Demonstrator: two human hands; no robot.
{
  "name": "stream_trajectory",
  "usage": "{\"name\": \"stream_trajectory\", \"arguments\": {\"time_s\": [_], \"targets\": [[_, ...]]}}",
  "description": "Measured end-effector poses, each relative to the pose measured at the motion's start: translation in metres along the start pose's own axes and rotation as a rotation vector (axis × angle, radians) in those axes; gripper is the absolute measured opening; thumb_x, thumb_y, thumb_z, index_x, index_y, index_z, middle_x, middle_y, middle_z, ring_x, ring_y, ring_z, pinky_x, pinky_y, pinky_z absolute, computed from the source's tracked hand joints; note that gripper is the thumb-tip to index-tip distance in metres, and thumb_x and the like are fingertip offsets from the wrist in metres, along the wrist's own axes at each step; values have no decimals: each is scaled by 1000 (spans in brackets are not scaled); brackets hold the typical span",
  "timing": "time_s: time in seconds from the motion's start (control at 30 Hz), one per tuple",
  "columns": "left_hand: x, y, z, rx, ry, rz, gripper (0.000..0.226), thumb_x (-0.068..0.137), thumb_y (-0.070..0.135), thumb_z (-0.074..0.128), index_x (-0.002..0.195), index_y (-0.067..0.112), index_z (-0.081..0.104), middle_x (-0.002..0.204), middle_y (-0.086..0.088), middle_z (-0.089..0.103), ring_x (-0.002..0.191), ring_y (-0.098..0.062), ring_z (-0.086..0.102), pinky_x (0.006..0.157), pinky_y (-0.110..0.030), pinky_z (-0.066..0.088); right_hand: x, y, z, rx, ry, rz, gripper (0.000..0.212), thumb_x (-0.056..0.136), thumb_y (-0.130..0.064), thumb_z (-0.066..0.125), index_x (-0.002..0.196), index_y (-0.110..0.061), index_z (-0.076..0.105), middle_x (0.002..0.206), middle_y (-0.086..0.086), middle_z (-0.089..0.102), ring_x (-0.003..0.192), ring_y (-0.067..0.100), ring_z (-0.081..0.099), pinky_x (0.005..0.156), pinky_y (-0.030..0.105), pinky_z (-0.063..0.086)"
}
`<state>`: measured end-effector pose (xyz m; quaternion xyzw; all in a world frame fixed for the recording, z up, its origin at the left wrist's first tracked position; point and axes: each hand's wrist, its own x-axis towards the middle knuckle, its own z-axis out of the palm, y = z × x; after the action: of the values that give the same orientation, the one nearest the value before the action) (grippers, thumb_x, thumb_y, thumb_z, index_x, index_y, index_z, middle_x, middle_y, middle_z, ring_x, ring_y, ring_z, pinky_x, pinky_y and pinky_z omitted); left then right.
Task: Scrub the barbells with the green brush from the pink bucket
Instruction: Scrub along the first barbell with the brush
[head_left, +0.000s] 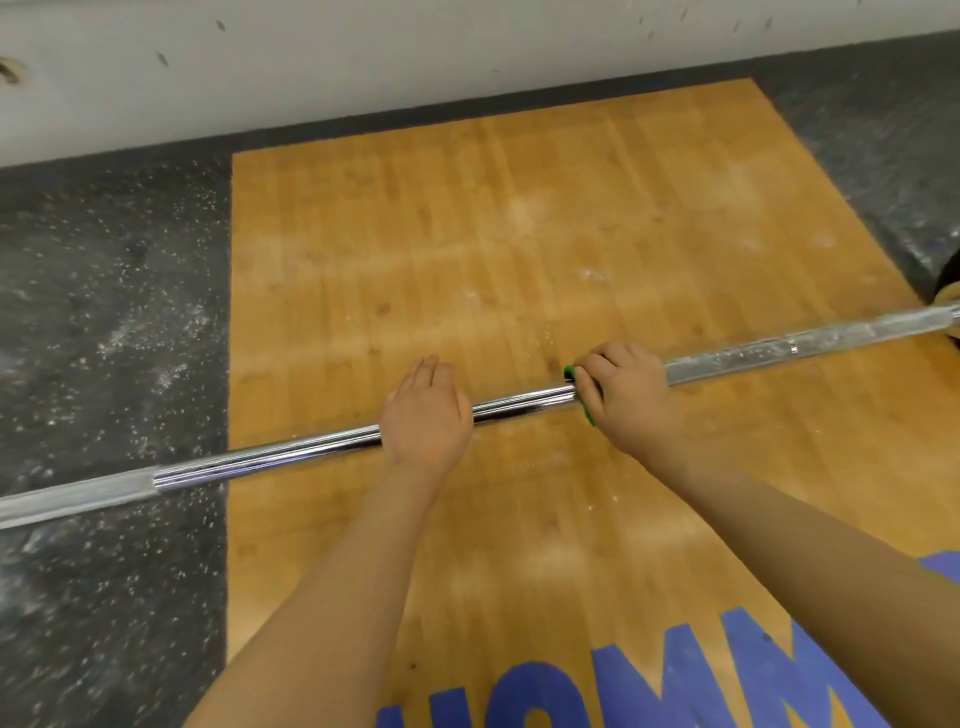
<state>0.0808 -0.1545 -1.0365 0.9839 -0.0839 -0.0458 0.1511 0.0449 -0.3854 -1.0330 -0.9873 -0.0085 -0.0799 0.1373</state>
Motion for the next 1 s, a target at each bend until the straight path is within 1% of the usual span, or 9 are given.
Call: {"name": "stream_trajectory", "arguments": {"time_s": [0.1, 0.2, 0.37, 0.47, 0.5, 0.63, 0.7, 0.87, 1.0], "targets": [[-7, 2, 5, 0, 32, -8, 41, 96, 21, 35, 127, 7, 58, 142, -10, 49, 136, -21, 40, 104, -34, 34, -9, 5, 5, 21, 57, -22, 37, 97, -34, 40, 93, -12, 70, 90, 4, 63, 77, 29, 53, 66, 37, 40], [-16, 6, 8, 8, 109, -4, 51, 86, 25, 28, 108, 5, 69, 125, -12, 64, 120, -25, 58, 87, -36, 48, -20, 11, 6, 46, 57, -69, 41, 97, -38, 39, 101, -11, 70, 95, 5, 63, 83, 27, 53, 70, 37, 40], [-38, 10, 8, 73, 131, -7, 40, 84, 20, 37, 101, 6, 70, 110, -11, 70, 108, -25, 65, 77, -34, 52, -37, 13, 4, 52, 82, -110, 41, 95, -38, 40, 103, -10, 70, 96, 6, 63, 84, 28, 54, 72, 39, 44], [-49, 11, 13, 94, 133, -14, 27, 81, 11, 57, 104, 4, 69, 110, -14, 70, 107, -28, 66, 80, -36, 52, -44, 12, 0, 46, 90, -131, 42, 94, -37, 39, 99, -10, 70, 92, 6, 62, 82, 30, 55, 70, 38, 42], [-53, 12, 13, 98, 119, -21, 27, 81, 11, 57, 105, 4, 69, 111, -15, 69, 109, -28, 65, 83, -37, 51, -45, 11, -1, 59, 100, -139, 42, 93, -36, 39, 97, -9, 71, 90, 6, 62, 80, 30, 56, 69, 38, 42], [-67, 12, 7, 82, 50, 40, 45, 90, 24, 33, 115, 3, 64, 124, -15, 63, 124, -29, 54, 98, -41, 43, -41, -8, -7, 120, 124, -167, 40, 93, -35, 40, 93, -9, 71, 83, 6, 61, 76, 29, 56, 67, 36, 44], [-71, 10, 2, 115, 73, 90, 52, 93, 30, 26, 117, 4, 63, 128, -13, 61, 126, -28, 52, 103, -40, 39, -38, -28, -4, 130, 98, -207, 39, 94, -34, 40, 92, -10, 70, 83, 4, 61, 76, 27, 56, 65, 37, 46], [-82, 4, 4, 142, 116, 43, 50, 98, 34, 29, 113, 5, 65, 121, -13, 65, 120, -28, 56, 104, -35, 32, -53, -69, 22, 30, -1, -352, 40, 94, -35, 37, 85, -14, 70, 82, 3, 64, 73, 27, 58, 61, 35, 44], [-87, 2, 11, 158, 126, 28, 47, 98, 30, 30, 110, 3, 67, 116, -13, 67, 115, -27, 60, 105, -33, 27, -63, -67, 21, -51, -18, -367, 36, 94, -35, 39, 83, -16, 67, 80, 2, 64, 71, 25, 58, 58, 33, 42]]}}
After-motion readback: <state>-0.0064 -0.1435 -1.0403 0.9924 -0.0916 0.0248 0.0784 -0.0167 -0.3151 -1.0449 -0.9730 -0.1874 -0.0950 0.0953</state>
